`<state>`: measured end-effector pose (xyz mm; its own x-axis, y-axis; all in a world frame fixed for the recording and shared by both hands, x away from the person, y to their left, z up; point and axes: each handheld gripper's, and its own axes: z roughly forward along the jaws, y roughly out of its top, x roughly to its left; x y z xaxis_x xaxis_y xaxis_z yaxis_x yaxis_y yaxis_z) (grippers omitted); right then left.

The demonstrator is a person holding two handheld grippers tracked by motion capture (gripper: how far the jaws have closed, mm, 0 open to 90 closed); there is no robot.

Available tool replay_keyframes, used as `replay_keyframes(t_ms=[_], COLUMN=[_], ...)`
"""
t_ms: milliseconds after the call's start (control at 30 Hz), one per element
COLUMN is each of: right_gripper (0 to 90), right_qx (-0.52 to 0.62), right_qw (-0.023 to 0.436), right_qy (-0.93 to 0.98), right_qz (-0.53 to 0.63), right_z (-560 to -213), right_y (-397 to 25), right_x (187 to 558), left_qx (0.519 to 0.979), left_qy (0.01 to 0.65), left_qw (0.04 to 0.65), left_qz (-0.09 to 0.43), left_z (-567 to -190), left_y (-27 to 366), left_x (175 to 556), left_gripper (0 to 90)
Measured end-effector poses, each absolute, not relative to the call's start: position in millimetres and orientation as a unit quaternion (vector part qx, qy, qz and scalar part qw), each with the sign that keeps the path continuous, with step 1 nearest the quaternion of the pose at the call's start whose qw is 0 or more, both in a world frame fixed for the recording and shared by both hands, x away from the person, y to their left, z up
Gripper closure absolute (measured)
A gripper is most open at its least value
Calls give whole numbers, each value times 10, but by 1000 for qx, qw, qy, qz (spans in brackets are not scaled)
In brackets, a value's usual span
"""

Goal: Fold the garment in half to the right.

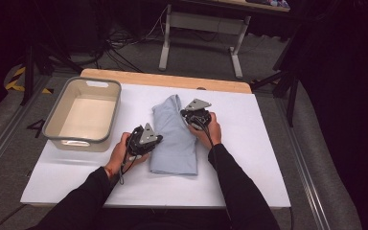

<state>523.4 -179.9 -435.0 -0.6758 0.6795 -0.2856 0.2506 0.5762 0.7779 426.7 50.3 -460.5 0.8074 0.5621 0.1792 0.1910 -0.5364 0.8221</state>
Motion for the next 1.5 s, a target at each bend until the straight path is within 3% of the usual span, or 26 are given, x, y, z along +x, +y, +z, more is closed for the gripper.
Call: replay_keyframes(t_ms=[333, 900, 1500], right_gripper=[900, 900, 900], right_qx=[231, 275, 302], right_qw=[278, 251, 285], right_qy=[843, 862, 848], right_qz=[399, 345, 329], right_z=[-4105, -4493, -4433], right_y=[-1644, -1621, -1627], right_x=[5258, 5628, 5749], left_qx=[847, 860, 854], left_qy=[220, 207, 197], left_qw=[432, 418, 431], left_qz=[217, 208, 217], left_z=[-4589, -4638, -4585], left_y=[505, 460, 468], left_x=[4238, 4199, 4123], left_gripper=[897, 899, 897])
